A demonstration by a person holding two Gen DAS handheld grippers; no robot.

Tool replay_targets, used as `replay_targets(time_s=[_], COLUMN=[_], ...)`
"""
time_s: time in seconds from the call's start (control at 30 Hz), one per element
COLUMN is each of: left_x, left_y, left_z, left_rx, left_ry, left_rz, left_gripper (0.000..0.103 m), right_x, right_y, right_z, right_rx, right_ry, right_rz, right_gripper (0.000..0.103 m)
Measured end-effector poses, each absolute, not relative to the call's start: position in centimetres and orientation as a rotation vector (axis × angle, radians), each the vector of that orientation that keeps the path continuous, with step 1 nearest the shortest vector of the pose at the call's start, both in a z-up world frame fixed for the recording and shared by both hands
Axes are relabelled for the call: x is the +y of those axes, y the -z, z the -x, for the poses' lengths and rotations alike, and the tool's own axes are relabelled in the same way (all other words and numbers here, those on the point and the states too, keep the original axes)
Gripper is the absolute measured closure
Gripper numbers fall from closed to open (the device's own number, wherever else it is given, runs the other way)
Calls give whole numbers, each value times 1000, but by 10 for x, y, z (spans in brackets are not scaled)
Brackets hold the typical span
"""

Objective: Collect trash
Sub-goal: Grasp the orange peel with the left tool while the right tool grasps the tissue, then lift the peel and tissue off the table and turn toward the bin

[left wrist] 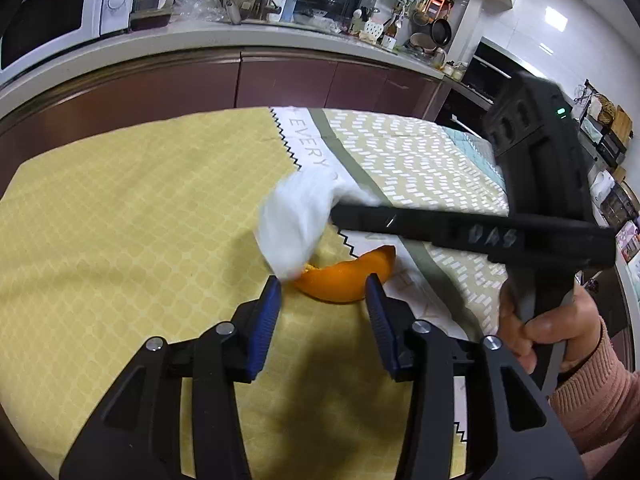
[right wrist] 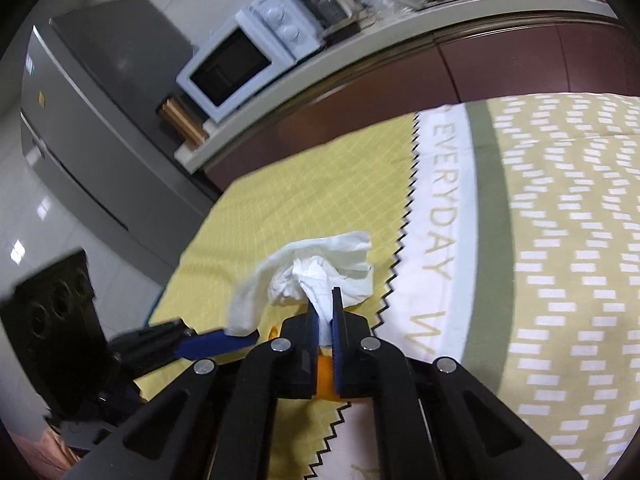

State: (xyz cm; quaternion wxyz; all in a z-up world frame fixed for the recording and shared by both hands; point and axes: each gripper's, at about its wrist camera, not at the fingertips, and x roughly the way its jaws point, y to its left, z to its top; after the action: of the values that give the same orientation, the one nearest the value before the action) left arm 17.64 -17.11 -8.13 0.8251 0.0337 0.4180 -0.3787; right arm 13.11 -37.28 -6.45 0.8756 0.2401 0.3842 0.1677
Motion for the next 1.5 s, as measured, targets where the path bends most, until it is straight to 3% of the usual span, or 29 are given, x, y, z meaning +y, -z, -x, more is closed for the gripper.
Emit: replay_targets(time_s=[0.23,0.4,0.57,0.77,1.03,1.5], left_x=[-187,-192,-193,-195,-168,-57], left_y=[90,93,89,86,73,42], left_z=[-186,-190,-186,-170,-143,-125], left_rx=[930,945,920,889,832,769], left_ry=[791,803,807,789,736,559], left_rz=[-88,-75,-71,-93,-103,-10], left_gripper=[48,54,71,78,81,81], right_x=[-390,-392,-388,-388,-376,-317], right_y=[55,62,75,72,57,36], right_z=[-122,-116,-112,-107,-100,-96], right_rx=[750,774,812,796,754,719], right_ry=[-327,-319,-319,-322,-367,-497], right_rz=[-536,-539,-547,-553,-545,-479], right_gripper=[100,100,100,100,100,100])
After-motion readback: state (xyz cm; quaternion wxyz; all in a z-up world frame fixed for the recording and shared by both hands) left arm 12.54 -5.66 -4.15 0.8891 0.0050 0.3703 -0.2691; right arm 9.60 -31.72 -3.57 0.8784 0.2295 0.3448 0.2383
